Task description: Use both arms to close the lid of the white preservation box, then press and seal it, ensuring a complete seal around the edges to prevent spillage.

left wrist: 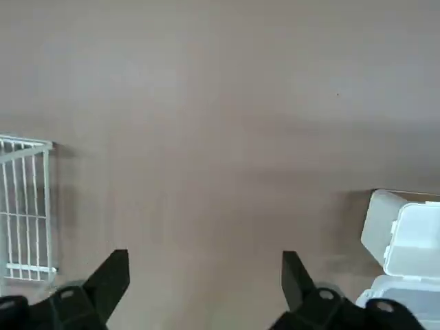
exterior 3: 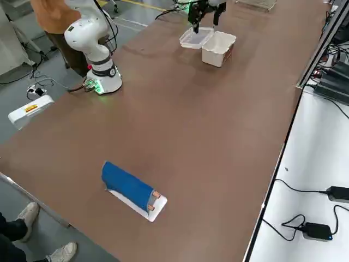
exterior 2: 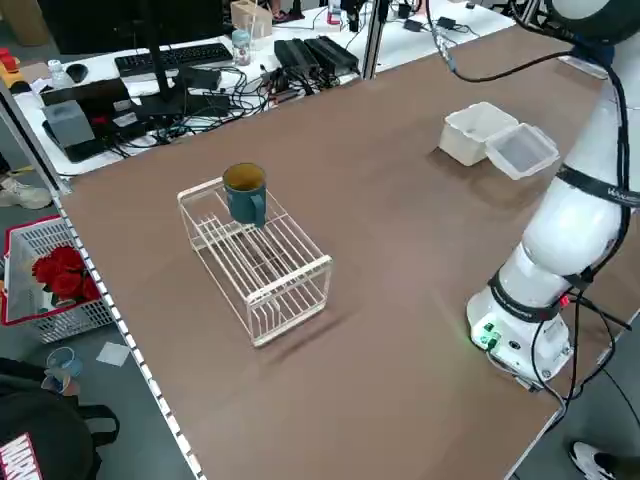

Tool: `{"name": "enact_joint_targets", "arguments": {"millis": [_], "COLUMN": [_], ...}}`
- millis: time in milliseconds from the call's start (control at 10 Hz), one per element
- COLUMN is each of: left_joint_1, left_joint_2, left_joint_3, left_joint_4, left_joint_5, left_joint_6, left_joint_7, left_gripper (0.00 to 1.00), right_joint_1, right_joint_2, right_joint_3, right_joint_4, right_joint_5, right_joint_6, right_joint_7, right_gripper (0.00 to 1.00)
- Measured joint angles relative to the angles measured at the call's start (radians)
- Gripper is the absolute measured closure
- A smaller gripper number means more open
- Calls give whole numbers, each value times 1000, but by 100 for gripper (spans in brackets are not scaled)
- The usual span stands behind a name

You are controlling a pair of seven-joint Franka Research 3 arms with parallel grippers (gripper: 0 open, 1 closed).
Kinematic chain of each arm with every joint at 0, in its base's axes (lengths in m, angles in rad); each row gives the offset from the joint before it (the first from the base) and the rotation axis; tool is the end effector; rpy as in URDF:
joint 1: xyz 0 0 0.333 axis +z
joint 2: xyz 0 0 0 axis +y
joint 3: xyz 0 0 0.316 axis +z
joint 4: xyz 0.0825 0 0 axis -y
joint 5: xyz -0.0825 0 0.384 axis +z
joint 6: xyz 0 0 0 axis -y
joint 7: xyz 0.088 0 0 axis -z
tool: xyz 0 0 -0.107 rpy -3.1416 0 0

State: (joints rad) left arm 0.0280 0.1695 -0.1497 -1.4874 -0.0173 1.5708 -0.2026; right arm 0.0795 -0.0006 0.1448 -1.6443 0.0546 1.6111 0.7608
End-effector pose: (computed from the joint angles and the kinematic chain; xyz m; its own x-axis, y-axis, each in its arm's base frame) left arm 0.5985 -0.0679 0.5667 0.9925 0.0811 -0.0909 0.0837 -0.9962 0.0246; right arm 0.5406 0.1291 0.5937 0.8566 -0.5124 -0.0611 -0.5142 -0.8575 -0.0168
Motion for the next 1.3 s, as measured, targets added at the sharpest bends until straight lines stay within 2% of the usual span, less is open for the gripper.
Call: {"name": "enact_joint_targets", "arguments": {"millis": [100,200,400,500,700,900,1100,1300], "left_joint_1": [-1,-1,-2,-3,-8,-11,-12,-15], "left_joint_2": [17,37,79,93,100,109,124,129], "left_joint_3": [-1,-1,-2,-2,-4,-5,-5,-13], "left_joint_4": [-5,-10,-40,-66,-91,-106,-131,-167], "left_joint_5": [0,-1,-21,-43,-66,-88,-104,-128], "left_joint_6": [3,9,48,75,91,93,137,210], "left_joint_7": [-38,-62,-91,-126,-231,-307,-369,-458], "left_gripper": [4,12,43,59,89,99,99,99], "right_joint_1": [7,16,58,99,210,334,447,545], "right_joint_2": [12,29,55,64,79,102,140,179], "right_joint_3": [69,137,241,266,282,286,288,288], "right_joint_4": [-4,-14,-76,-119,-203,-286,-358,-409], "right_joint_5": [1,2,22,50,71,77,77,77], "right_joint_6": [1,10,81,131,250,394,526,644], "right_joint_7": [133,273,550,687,975,1219,1390,1481], "right_gripper": [0,0,0,0,0,0,0,0]}}
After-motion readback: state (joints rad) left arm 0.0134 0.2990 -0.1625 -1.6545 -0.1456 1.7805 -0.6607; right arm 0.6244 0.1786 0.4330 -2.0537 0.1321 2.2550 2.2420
